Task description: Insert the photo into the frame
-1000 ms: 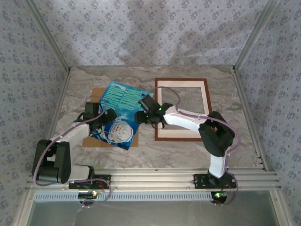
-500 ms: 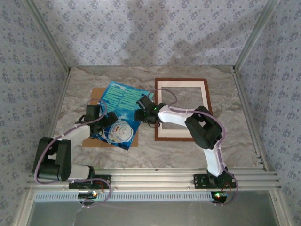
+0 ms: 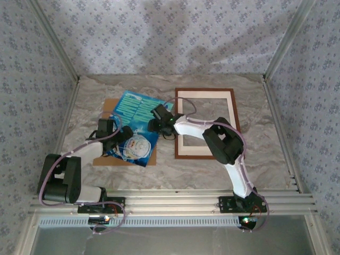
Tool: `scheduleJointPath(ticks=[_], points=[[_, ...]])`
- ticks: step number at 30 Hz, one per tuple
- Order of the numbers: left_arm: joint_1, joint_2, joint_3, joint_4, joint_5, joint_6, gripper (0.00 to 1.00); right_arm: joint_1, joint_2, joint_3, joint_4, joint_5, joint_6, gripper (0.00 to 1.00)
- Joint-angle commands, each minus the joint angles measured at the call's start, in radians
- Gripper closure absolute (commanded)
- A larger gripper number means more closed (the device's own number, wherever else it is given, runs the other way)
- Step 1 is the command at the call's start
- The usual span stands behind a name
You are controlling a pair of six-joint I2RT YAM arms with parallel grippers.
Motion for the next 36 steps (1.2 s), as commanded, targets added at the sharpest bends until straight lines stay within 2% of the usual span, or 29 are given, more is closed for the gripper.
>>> scheduleJointPath(ticks=[1,6,10,17,24,27,32,36], points=[[-0.048,0.001,-0.045,-0.067,0.064,-0.048,0.02,0.007,0.065,0.043,0.057,-0.044,0.004,0.36],[-0.088,-0.067,-0.057,-0.095,0.076,-0.089,0.02,-0.006,0.066,0.044,0.083,-0.075,-0.032,0.35],[-0.09,-0.108,-0.052,-0.124,0.039,-0.083,0.02,-0.023,0.041,-0.001,0.193,-0.141,-0.035,0.34],[-0.09,-0.079,-0.051,-0.121,0.027,-0.09,0.02,-0.042,-0.015,-0.107,0.392,-0.228,-0.004,0.23],[-0.09,-0.041,-0.051,-0.1,0.038,-0.105,0.01,-0.067,-0.025,-0.202,0.586,-0.318,0.066,0.2],[-0.091,-0.039,-0.053,-0.099,0.035,-0.109,0.01,-0.07,-0.052,-0.22,0.526,-0.268,0.052,0.18],[-0.089,-0.051,-0.051,-0.117,0.006,-0.123,0.02,-0.069,-0.094,-0.192,0.263,-0.094,-0.017,0.16],[-0.088,-0.094,-0.015,-0.158,0.021,-0.118,0.01,-0.06,-0.113,-0.154,0.124,0.001,-0.076,0.16]])
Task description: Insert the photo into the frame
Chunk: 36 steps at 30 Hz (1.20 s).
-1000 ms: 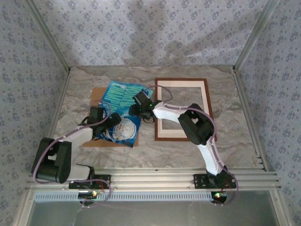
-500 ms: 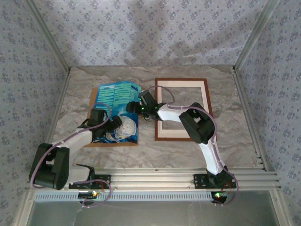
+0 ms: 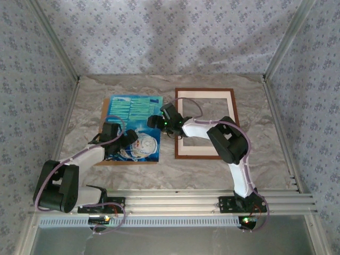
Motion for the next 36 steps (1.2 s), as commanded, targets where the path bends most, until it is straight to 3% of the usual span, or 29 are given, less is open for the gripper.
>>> scheduleJointPath(ticks=[1,7,14,25,31,36], points=[[-0.005,-0.035,0.035,-0.109,0.013,-0.005,0.01,0.009,-0.042,0.048,-0.199,0.135,-0.073,0.16],[0.017,-0.105,0.077,-0.151,-0.053,0.049,0.01,0.01,-0.02,0.086,-0.241,0.144,-0.08,0.16],[0.078,-0.011,0.045,-0.066,-0.065,0.081,0.02,0.03,0.048,0.142,-0.238,0.129,-0.068,0.24],[0.066,0.066,-0.008,0.004,-0.004,0.073,0.01,0.042,0.135,0.21,-0.265,0.111,-0.055,0.34],[0.067,0.073,-0.023,0.003,-0.001,0.069,0.01,0.039,0.121,0.169,-0.174,0.039,-0.047,0.34],[0.065,0.073,-0.017,0.0,0.01,0.069,0.01,0.024,0.023,0.078,-0.012,0.001,-0.067,0.33]])
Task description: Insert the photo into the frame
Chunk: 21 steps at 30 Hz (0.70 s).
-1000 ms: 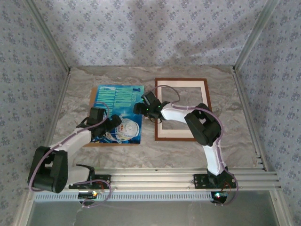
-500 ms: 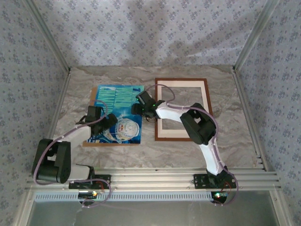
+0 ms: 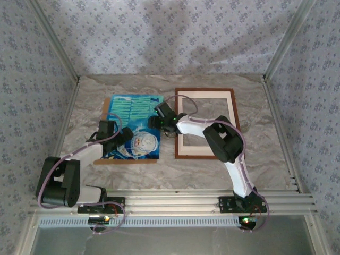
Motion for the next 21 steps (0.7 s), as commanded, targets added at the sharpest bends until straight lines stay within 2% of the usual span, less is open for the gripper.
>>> scheduleJointPath(ticks=[1,6,11,21], points=[[-0.011,0.022,-0.029,-0.047,0.054,-0.003,0.01,-0.003,-0.066,-0.062,0.134,-0.074,-0.011,0.32],[-0.025,0.018,-0.021,-0.051,0.054,-0.011,0.01,-0.028,-0.129,-0.14,0.313,-0.165,0.022,0.3],[-0.027,0.024,-0.022,-0.048,0.055,-0.013,0.02,-0.034,-0.121,-0.169,0.468,-0.258,0.083,0.27],[-0.029,0.024,-0.018,-0.047,0.057,-0.019,0.02,-0.032,-0.092,-0.199,0.595,-0.314,0.126,0.23]])
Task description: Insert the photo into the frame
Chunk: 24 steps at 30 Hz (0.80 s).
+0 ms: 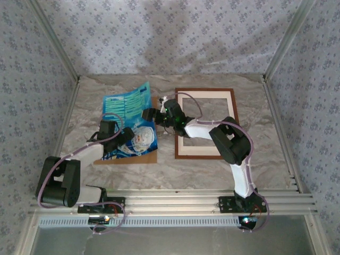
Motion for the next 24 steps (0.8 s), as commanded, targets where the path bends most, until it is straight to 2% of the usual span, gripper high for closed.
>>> scheduleJointPath(ticks=[1,8,10,16,20,24], points=[[-0.014,0.025,-0.017,-0.051,0.057,-0.021,0.01,0.007,0.002,-0.019,0.068,-0.039,0.022,0.22],[-0.032,0.025,-0.004,-0.041,0.073,-0.038,0.01,0.006,-0.036,-0.065,0.053,-0.011,0.019,0.22],[-0.04,0.03,0.0,-0.036,0.073,-0.041,0.01,0.0,-0.034,-0.065,0.048,-0.017,0.02,0.24],[-0.05,0.037,-0.001,-0.037,0.066,-0.043,0.01,-0.005,-0.03,-0.053,-0.036,0.002,0.016,0.46],[-0.05,0.019,0.01,-0.066,0.046,-0.018,0.01,-0.016,-0.03,-0.045,-0.099,0.015,0.008,0.73],[-0.053,-0.017,0.051,-0.119,0.026,0.052,0.01,-0.042,-0.042,-0.043,-0.143,0.006,0.002,0.97]])
